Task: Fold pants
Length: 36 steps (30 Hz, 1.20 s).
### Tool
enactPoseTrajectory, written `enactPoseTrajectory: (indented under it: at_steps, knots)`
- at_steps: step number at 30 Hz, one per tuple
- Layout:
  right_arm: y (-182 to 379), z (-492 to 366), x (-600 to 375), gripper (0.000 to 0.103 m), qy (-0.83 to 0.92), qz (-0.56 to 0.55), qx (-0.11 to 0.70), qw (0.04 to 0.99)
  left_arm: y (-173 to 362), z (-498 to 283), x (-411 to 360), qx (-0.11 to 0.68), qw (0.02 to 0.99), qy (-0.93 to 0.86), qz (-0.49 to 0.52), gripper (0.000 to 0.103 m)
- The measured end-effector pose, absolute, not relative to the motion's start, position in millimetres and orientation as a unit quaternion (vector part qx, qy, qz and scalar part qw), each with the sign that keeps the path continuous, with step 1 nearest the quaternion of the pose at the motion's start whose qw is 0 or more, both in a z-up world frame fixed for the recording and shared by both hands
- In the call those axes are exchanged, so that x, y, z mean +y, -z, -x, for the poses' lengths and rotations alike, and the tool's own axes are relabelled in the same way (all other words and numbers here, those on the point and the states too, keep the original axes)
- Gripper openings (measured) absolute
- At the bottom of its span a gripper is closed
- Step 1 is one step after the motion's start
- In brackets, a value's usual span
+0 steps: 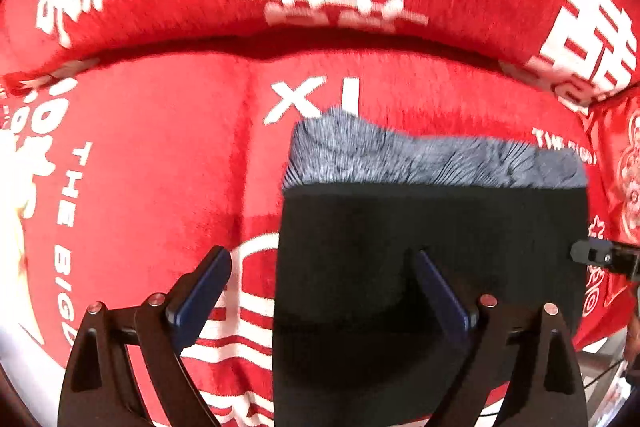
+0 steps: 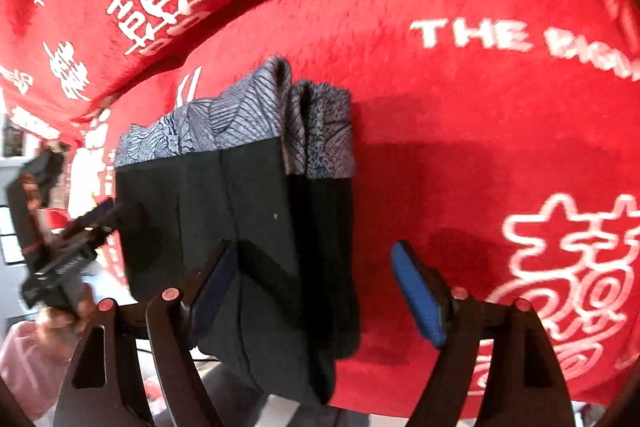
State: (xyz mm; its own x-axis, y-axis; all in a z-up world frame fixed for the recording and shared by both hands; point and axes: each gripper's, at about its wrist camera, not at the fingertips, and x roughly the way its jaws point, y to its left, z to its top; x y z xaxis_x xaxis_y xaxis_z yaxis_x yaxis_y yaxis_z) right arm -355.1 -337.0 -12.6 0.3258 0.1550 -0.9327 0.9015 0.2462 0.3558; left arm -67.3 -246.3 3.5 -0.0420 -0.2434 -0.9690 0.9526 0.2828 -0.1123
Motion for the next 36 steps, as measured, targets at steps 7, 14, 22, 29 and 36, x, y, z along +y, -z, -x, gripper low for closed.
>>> enactPoseTrajectory:
  at_steps: [7,14,22,29,36]
  knots:
    - [-25,349,-353,0.031,0.342,-0.502,0.450,0.655,-4,64,-270,0.499,0.633,0.471,-0.358,0.094]
    - [14,318,-356,0.031,0.332,-0.441,0.524,0.649,27,53,-272,0.509,0.643,0.444,-0.360,0.103]
    - [13,349,-352,0.036,0.334,-0.506,0.498,0.620,15,53,-264,0.522,0.646,0.424,-0.360,0.103]
    - [4,373,-332,0.072,0.337,-0.532,0.492,0.601,1,60,-245,0.539,0.656,0.385,-0.361,0.103]
    - [-20,382,-308,0.082,0.399,-0.506,0.480,0.596,-13,86,-231,0.515,0.648,0.407,-0.387,0.103]
